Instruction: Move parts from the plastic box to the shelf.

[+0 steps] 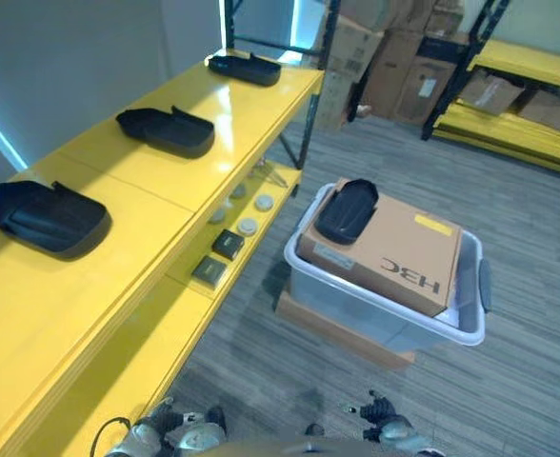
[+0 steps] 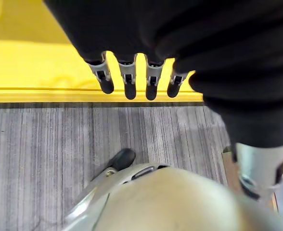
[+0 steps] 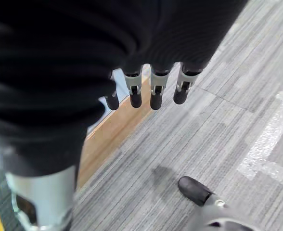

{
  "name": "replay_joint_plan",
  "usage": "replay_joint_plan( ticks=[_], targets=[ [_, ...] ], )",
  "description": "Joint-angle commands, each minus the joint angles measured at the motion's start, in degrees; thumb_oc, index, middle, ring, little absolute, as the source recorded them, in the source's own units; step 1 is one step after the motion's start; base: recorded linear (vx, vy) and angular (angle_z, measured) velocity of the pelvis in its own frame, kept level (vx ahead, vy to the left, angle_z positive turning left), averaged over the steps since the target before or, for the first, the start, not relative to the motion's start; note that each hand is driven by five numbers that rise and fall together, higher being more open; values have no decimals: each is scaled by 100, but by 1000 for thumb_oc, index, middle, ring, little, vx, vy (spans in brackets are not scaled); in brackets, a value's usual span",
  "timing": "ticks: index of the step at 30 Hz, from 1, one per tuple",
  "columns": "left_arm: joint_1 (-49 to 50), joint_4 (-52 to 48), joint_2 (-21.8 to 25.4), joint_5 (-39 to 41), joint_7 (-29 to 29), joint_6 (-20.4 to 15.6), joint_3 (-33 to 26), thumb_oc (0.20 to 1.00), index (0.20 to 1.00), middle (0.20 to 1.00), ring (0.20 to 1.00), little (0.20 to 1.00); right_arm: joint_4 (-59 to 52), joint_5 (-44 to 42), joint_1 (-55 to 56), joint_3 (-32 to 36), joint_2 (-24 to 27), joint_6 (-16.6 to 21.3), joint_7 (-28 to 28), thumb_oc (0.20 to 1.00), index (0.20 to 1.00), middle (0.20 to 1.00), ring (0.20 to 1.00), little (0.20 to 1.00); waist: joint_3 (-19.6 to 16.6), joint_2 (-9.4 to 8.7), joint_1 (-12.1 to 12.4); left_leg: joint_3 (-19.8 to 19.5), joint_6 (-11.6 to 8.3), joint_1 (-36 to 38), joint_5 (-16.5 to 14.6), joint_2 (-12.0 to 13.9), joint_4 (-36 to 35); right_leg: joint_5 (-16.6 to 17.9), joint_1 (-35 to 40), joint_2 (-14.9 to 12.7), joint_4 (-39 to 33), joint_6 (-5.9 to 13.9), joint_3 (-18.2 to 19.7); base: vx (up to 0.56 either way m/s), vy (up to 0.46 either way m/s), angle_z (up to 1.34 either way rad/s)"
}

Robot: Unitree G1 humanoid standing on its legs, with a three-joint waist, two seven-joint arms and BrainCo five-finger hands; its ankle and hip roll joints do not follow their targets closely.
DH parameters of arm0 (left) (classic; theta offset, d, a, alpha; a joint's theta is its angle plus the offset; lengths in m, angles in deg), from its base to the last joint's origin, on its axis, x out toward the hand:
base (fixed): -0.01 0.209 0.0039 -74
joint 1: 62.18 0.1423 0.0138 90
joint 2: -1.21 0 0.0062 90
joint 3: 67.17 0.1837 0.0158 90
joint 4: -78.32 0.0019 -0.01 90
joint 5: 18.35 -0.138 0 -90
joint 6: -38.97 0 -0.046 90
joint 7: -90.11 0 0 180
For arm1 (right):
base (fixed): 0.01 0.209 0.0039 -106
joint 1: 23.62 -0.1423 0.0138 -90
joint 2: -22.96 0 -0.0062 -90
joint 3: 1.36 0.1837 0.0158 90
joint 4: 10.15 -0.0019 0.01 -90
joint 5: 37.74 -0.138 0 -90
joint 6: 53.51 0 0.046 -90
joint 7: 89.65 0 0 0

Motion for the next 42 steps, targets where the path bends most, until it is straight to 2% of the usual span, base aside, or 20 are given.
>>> replay_joint_plan(
  ticks=[1,2,5,7,8,9,11,14,17,24,26,27,29,30,33,34,35,36,39,42],
  targets=[
    [-353,230,-192,221,-247,-295,-70,1000,1000,1000,1000,1000,31,252,-167,-92,242,128,302,1000,1000,1000,1000,1000,108,243,87,-266,384,10,-802,-407,406,20,-246,40,30,160,109,136,-146,-23],
    [-252,185,-252,124,-261,-381,-135,1000,1000,1000,1000,1000,-3,288,-159,-73,302,237,462,1000,1000,1000,1000,1000,86,225,168,-691,408,-92,-872,-541,556,-59,-276,145,86,88,399,49,-63,-52],
    [-225,170,-283,-257,-250,-388,3,1000,1000,1000,1000,1000,-4,-92,-158,30,364,313,486,1000,1000,1000,1000,1000,117,256,128,-759,478,-134,-892,-603,603,-220,-402,176,437,61,482,61,-20,-88],
    [-219,84,-167,-155,-233,-275,80,1000,1000,1000,1000,1000,-97,-254,-140,120,339,461,473,1000,1000,1000,1000,1000,244,327,46,-826,656,-180,-948,-663,737,-137,-1018,85,1531,183,516,-19,29,-9],
    [-189,5,-37,-167,-212,-294,93,1000,1000,1000,1000,1000,-265,-291,-108,129,305,585,402,1000,1000,1000,1000,1000,448,408,-27,-872,818,-254,-1012,-693,926,132,-1830,58,2696,309,651,-66,0,-51],
    [-123,-80,35,-171,-225,-274,93,1000,1000,1000,1000,1000,-523,-295,-104,144,317,504,354,1000,1000,1000,1000,1000,530,420,-40,-807,880,-306,-1072,-729,1015,243,-2155,20,2909,340,635,-40,-47,-58],
    [-102,-119,76,-150,-242,-245,73,1000,1000,1000,1000,1000,-699,-272,-126,141,333,434,348,1000,1000,1000,1000,1000,573,394,-45,-771,869,-352,-1122,-769,1089,328,-2172,-8,2571,356,573,86,-141,-50],
    [-115,-23,195,-81,-288,-246,-78,1000,1000,1000,1000,1000,-974,-200,-182,148,363,589,512,1000,1000,1000,1000,1000,657,198,-57,-748,802,-323,-1457,-830,1348,706,-1849,-215,537,437,376,305,-320,4],
    [-64,74,177,-103,-377,-372,-206,1000,1000,1000,1000,1000,-1095,-164,-216,80,420,622,681,1000,1000,1000,1000,1000,601,171,-89,-608,699,-170,-1551,-628,1379,607,-1593,-200,142,399,252,370,-305,5],
    [-113,112,-116,-107,-604,-615,-214,1000,1000,1000,1000,1000,-1470,-267,-363,-165,580,447,710,1000,1000,1000,1000,1000,355,146,-72,-454,279,-3,-1600,-19,1898,250,-1206,-137,540,108,55,253,-200,-2],
    [-171,-74,-127,167,-711,-669,-285,1000,1000,1000,1000,1000,-1739,-299,-322,-243,767,319,822,1000,1000,1000,1000,1000,338,243,-67,-518,27,-206,-1190,412,2840,-46,-1074,31,670,-67,9,247,-195,-13],
    [-182,-110,-134,185,-720,-663,-298,1000,1000,1000,1000,1000,-1783,-309,-313,-244,808,310,820,1000,1000,1000,1000,1000,365,203,-56,-541,10,-397,-968,409,3147,5,-1074,18,625,-169,-12,150,-152,-1],
    [-220,-289,-122,108,-723,-557,-304,1000,1000,1000,1000,1000,-1897,-624,-325,-212,1042,339,757,1000,1000,1000,1000,1000,503,238,77,-1022,-147,-1364,-481,289,4720,-90,-822,151,518,-387,29,85,-133,-16],
    [-233,-315,-118,60,-743,-546,-282,1000,1000,1000,1000,1000,-1904,-737,-343,-198,1082,378,733,1000,1000,1000,1000,1000,531,267,92,-1103,-163,-1568,-453,236,4857,-101,-802,182,507,-406,29,93,4,-19],
    [-279,-336,-98,47,-756,-579,-158,1000,1000,1000,1000,1000,-1866,-978,-526,-112,1084,482,651,1000,1000,1000,1000,1000,667,300,174,-1015,-88,-1588,-450,128,3498,-104,-650,158,372,-317,33,96,117,-14],
    [-279,-353,-90,63,-756,-594,-112,1000,1000,1000,1000,1000,-1947,-957,-562,-70,1063,541,576,1000,1000,1000,1000,1000,698,339,194,-880,-106,-1394,-320,133,2302,-91,-534,112,264,-237,-29,144,209,-11],
    [-272,-366,-88,0,-736,-602,-83,1000,1000,1000,1000,1000,-2051,-942,-555,-30,1047,633,494,1000,1000,1000,1000,1000,689,399,189,-786,-165,-1391,-140,146,1671,-80,-468,81,211,-176,-97,226,263,5],
    [-233,-426,-47,-128,-641,-566,-93,1000,1000,1000,1000,1000,-2283,-925,-525,20,1039,647,389,1000,1000,1000,1000,1000,746,450,152,-728,-236,-1426,168,280,1466,-106,-358,36,198,-151,-87,233,260,22],
    [-128,-455,103,-99,-516,-561,-187,1000,1000,1000,1000,1000,-2988,-868,-581,-27,1113,548,157,1000,1000,1000,1000,1000,704,487,211,-1007,-93,-1325,-169,106,1326,-324,-452,-61,499,-122,44,125,218,8],
    [-73,-536,216,226,-632,-706,-122,1000,1000,1000,1000,1000,-3371,-1034,-874,24,1226,791,-56,1000,1000,1000,1000,1000,760,540,306,-1033,-68,-1197,-257,-5,1122,-329,-665,-108,636,-63,-48,-17,101,-59]
  ],
)
